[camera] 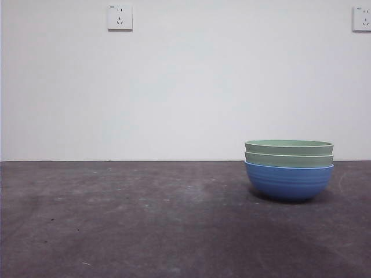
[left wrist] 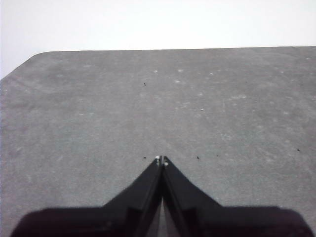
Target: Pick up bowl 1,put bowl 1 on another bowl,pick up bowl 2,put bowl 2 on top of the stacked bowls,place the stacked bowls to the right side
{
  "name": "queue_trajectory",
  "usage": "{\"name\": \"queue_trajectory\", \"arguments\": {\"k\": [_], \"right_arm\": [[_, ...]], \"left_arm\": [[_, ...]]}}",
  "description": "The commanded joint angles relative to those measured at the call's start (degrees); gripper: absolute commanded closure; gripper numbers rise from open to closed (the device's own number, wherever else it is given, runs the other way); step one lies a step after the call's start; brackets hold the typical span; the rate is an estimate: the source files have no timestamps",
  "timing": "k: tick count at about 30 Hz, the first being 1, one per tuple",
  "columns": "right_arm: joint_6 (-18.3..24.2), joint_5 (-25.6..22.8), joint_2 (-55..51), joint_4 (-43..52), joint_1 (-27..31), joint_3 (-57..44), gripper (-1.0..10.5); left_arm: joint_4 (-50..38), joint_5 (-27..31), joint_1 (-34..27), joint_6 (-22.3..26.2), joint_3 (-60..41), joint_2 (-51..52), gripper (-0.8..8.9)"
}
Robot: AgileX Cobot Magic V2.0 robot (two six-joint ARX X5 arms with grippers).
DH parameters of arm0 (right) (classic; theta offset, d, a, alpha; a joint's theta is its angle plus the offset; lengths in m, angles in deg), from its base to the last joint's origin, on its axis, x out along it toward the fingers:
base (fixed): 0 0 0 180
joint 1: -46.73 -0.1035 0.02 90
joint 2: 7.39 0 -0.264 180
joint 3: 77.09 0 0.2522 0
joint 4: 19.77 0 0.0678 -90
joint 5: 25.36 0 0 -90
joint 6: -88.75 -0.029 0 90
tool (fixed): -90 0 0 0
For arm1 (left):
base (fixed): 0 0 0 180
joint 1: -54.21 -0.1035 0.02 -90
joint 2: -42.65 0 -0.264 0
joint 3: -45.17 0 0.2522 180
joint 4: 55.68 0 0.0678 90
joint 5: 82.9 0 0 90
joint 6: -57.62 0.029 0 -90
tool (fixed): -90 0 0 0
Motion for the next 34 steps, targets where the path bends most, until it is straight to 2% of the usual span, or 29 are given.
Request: {"name": "queue_trajectory", "arguments": {"k": [1, 4, 11, 17, 24, 27, 34], "right_arm": [[-0.6, -0.2, -3.9, 5.6, 0.0, -7.3, 9.4], [-0.6, -0.2, -8.0, 8.5, 0.0, -12.9, 9.4], [-0.6, -0.2, -13.4, 8.7, 0.0, -19.9, 9.4], [-3.4, -0.2, -15.9, 8.6, 0.0, -24.0, 9.4], [-4.3, -0.2, -16.8, 7.0, 0.0, -24.3, 9.4], [-6.5, -0.2, -16.8, 7.2, 0.0, -24.3, 9.4], [-6.6, -0.2, -16.8, 7.3, 0.0, -24.3, 9.4]], "left_arm": [[0.0, 0.1, -0.2, -0.4, -0.8, 0.2, 8.17], [0.0, 0.1, -0.2, -0.4, -0.8, 0.2, 8.17], [0.0, 0.1, -0.2, -0.4, -0.8, 0.2, 8.17], [0.0, 0.1, -0.2, -0.4, -0.8, 0.2, 8.17], [0.0, 0.1, -0.2, -0.4, -0.8, 0.2, 8.17], [0.0, 0.1, -0.2, -0.4, -0.8, 0.2, 8.17], [0.0, 0.1, -0.2, -0.4, -0.8, 0.2, 8.17]]}}
